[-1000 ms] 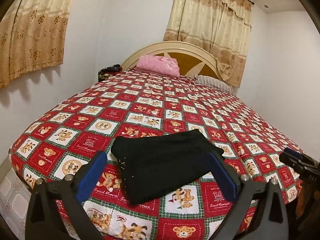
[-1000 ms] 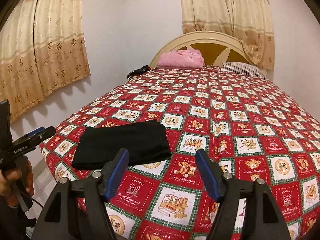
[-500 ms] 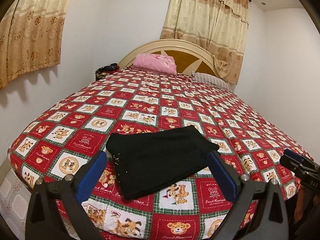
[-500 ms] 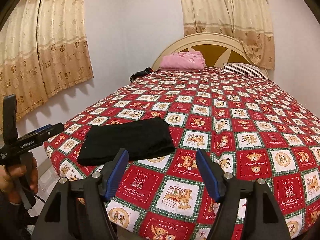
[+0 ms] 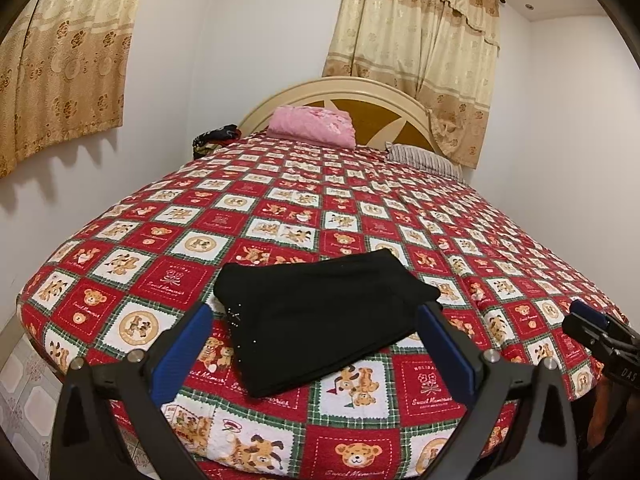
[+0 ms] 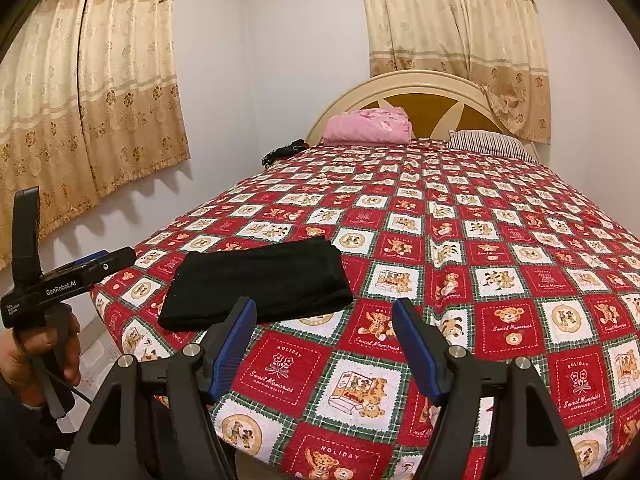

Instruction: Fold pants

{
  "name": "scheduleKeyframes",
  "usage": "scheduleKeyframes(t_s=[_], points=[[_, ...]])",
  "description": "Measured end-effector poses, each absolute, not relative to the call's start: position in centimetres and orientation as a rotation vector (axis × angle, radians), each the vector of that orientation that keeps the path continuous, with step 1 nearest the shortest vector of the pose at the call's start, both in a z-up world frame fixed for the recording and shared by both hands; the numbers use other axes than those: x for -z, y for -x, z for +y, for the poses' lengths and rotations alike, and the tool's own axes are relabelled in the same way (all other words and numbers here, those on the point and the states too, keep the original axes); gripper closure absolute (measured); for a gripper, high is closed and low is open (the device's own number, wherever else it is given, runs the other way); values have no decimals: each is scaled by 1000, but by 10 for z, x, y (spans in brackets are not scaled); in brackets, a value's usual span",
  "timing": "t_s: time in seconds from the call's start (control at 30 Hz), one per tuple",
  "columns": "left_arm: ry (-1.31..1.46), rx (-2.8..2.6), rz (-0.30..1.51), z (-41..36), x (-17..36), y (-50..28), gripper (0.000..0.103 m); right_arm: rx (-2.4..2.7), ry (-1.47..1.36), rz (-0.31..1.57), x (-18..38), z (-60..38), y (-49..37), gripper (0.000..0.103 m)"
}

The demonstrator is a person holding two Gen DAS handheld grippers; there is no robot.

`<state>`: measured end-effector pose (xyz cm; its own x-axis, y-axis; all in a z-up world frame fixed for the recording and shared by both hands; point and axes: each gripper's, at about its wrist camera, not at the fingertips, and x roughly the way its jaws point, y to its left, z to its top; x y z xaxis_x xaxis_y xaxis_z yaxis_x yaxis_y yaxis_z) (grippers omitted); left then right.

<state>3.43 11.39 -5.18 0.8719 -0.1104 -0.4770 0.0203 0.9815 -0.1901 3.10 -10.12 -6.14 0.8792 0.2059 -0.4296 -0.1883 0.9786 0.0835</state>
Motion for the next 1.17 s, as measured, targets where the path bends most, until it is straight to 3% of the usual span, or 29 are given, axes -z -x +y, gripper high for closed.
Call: scheduleKeyframes(t_s=[1.17], points=[[103, 68, 527, 100, 56, -35, 0, -246, 76, 457, 71, -69, -25, 31]])
